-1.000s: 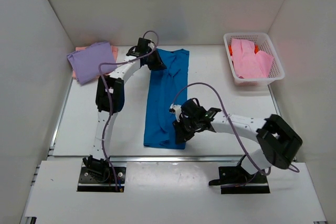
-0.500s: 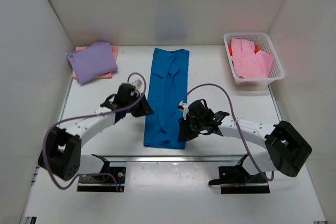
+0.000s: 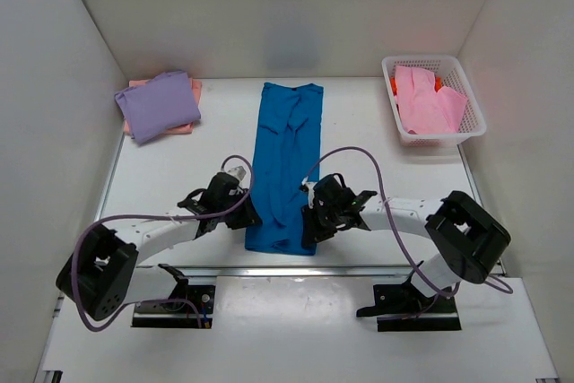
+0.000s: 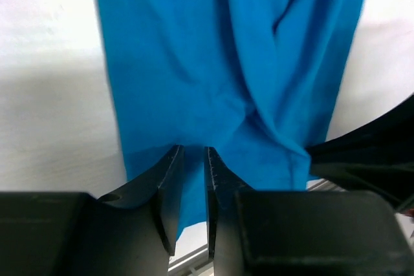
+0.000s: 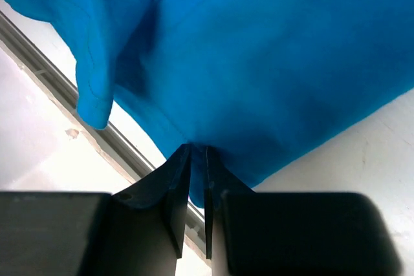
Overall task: Fold and stack the t-shirts
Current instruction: Grab the bottom of the folded rectangular tshirt with both arms, then fold the folded rectangular tshirt in 1/3 of the way, then grab one side of the 2/3 rectangular tshirt with both arms
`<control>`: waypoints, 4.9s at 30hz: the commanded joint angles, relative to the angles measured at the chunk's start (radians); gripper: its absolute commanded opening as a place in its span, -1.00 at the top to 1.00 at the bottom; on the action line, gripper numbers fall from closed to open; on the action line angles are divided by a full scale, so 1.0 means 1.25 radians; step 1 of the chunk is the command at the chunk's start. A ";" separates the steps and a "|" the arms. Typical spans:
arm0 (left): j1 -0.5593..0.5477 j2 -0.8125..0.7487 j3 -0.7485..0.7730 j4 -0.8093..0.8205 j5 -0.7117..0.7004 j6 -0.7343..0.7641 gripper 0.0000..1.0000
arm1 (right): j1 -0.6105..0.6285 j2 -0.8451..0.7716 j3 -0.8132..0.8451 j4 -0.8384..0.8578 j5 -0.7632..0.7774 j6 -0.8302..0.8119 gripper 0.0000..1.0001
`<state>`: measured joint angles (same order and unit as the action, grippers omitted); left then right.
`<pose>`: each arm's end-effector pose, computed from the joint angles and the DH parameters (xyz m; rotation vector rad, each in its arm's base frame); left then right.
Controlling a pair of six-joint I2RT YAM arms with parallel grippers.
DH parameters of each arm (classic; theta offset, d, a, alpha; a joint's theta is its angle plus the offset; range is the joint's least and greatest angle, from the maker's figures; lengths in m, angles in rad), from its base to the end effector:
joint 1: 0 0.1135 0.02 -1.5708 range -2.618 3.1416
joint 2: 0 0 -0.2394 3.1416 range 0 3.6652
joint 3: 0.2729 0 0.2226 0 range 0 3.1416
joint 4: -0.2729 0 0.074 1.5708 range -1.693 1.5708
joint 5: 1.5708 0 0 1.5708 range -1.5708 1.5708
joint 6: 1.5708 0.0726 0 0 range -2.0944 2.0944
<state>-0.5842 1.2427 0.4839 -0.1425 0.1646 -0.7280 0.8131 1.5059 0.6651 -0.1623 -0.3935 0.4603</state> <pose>0.1853 -0.1368 0.1220 -0.1130 2.6130 -0.7256 0.1639 0.2138 0.1137 -0.6442 2.6969 0.9238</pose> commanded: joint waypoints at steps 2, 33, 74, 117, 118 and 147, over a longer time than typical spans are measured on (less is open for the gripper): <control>-0.028 0.018 -0.023 -0.039 -0.041 0.002 0.41 | 0.012 0.035 0.023 -0.004 0.026 -0.002 0.81; -0.009 -0.325 -0.020 -0.226 0.038 0.060 0.31 | -0.050 -0.274 0.002 -0.231 0.004 -0.028 0.54; -0.108 -0.428 -0.284 -0.207 0.088 -0.061 1.00 | -0.107 -0.289 -0.254 -0.068 -0.131 0.147 0.99; 0.225 0.210 0.152 0.052 0.116 0.044 -0.25 | -0.435 0.129 0.210 -0.050 -0.167 0.018 0.19; 0.213 0.206 0.113 0.088 0.106 -0.002 -0.23 | -0.425 0.120 0.178 -0.026 -0.165 0.034 0.17; -0.010 -0.286 -0.205 -0.100 0.062 -0.175 1.00 | -0.163 -0.371 -0.293 -0.047 -0.050 0.304 1.00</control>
<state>-0.5640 0.9642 0.2626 -0.1493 0.2977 -0.9234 0.5934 1.1145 0.3622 -0.1360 -0.4698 0.7795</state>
